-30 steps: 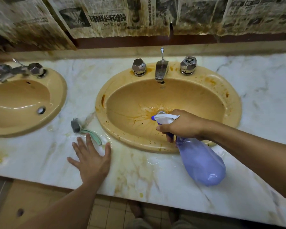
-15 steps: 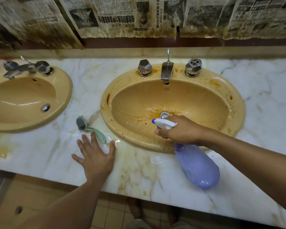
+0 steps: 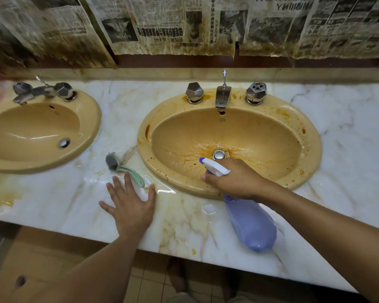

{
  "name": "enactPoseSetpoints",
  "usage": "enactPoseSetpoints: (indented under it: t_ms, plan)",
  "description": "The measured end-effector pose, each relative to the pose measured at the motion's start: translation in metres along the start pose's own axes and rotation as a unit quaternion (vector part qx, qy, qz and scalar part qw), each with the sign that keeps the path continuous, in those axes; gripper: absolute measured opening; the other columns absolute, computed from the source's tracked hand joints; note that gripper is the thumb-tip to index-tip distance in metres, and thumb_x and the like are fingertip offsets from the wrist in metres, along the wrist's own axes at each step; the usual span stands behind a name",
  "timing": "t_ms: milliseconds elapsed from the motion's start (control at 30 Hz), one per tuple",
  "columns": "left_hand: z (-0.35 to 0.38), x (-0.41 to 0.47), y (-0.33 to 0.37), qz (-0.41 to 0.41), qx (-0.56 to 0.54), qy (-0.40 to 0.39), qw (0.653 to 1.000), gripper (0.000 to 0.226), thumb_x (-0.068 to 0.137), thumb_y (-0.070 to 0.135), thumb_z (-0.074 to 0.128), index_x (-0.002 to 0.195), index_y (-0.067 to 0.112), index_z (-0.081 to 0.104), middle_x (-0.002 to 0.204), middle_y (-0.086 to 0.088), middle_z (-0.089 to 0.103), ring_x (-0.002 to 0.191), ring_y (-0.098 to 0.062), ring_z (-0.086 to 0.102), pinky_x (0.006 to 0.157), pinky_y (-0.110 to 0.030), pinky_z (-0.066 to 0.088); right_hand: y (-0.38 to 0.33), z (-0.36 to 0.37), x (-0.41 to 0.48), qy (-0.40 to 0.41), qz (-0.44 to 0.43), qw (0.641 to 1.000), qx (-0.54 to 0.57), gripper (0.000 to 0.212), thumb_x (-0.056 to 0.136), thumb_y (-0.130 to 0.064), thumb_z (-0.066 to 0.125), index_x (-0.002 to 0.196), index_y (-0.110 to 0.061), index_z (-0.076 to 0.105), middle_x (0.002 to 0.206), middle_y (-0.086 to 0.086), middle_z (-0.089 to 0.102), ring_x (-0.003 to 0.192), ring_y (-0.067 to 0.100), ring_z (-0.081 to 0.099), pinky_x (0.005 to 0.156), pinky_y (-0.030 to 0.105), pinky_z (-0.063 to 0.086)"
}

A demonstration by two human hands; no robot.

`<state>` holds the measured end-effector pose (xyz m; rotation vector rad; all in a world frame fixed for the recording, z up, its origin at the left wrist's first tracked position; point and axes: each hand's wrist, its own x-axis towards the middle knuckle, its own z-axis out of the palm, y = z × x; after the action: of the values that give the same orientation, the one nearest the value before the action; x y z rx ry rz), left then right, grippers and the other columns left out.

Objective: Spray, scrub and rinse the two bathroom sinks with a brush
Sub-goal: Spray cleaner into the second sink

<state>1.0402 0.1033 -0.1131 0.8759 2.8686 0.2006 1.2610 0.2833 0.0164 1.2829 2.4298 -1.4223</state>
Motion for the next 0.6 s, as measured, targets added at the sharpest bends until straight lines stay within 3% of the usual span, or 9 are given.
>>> enactPoseSetpoints:
  t_ms: [133, 267, 333, 467, 600]
  plan:
    - [0.0, 0.001, 0.0, 0.0, -0.009, 0.004, 1.0, 0.092, 0.09, 0.081, 0.018, 0.162, 0.024, 0.008, 0.172, -0.009, 0.003, 0.158, -0.028, -0.006, 0.12, -0.069, -0.004, 0.004, -0.002, -0.006, -0.004, 0.012, 1.0, 0.019, 0.041, 0.098, -0.043, 0.06, 0.085, -0.004, 0.054, 0.084, 0.019, 0.062, 0.066, 0.019, 0.047, 0.06, 0.031, 0.036]
    - [0.001, 0.001, -0.001, 0.002, -0.006, 0.008, 1.0, 0.089, 0.093, 0.078, 0.023, 0.162, 0.024, 0.009, 0.171, -0.01, 0.005, 0.158, -0.03, -0.004, 0.12, -0.069, -0.002, 0.01, 0.005, -0.01, 0.038, 0.017, 0.999, 0.008, 0.038, 0.098, -0.033, 0.057, 0.073, -0.006, 0.048, 0.084, 0.023, 0.065, 0.062, 0.021, 0.047, 0.057, 0.031, 0.036]
    - [0.002, 0.001, -0.001, 0.001, 0.001, 0.006, 1.0, 0.087, 0.095, 0.076, 0.026, 0.162, 0.024, 0.008, 0.171, -0.011, 0.005, 0.158, -0.031, -0.004, 0.12, -0.07, -0.001, 0.015, 0.005, -0.011, 0.04, 0.031, 0.998, 0.036, 0.04, 0.095, -0.035, 0.059, 0.075, -0.002, 0.051, 0.08, 0.021, 0.067, 0.056, 0.02, 0.05, 0.051, 0.027, 0.04]
    - [0.003, 0.002, -0.002, -0.001, 0.006, 0.003, 1.0, 0.087, 0.095, 0.077, 0.025, 0.162, 0.024, 0.007, 0.172, -0.01, 0.003, 0.158, -0.031, -0.005, 0.12, -0.07, -0.001, 0.021, 0.0, -0.013, -0.036, 0.041, 0.997, 0.048, 0.039, 0.093, -0.044, 0.063, 0.08, -0.008, 0.054, 0.071, 0.006, 0.057, 0.055, 0.016, 0.054, 0.051, 0.021, 0.04]
    - [0.003, 0.001, -0.002, 0.001, 0.007, 0.001, 1.0, 0.088, 0.095, 0.077, 0.024, 0.162, 0.023, 0.006, 0.172, -0.011, 0.002, 0.158, -0.031, -0.005, 0.12, -0.07, -0.001, 0.022, 0.001, -0.015, -0.002, 0.029, 0.999, 0.04, 0.04, 0.094, -0.041, 0.063, 0.08, -0.004, 0.058, 0.073, 0.014, 0.062, 0.053, 0.021, 0.057, 0.049, 0.019, 0.039]
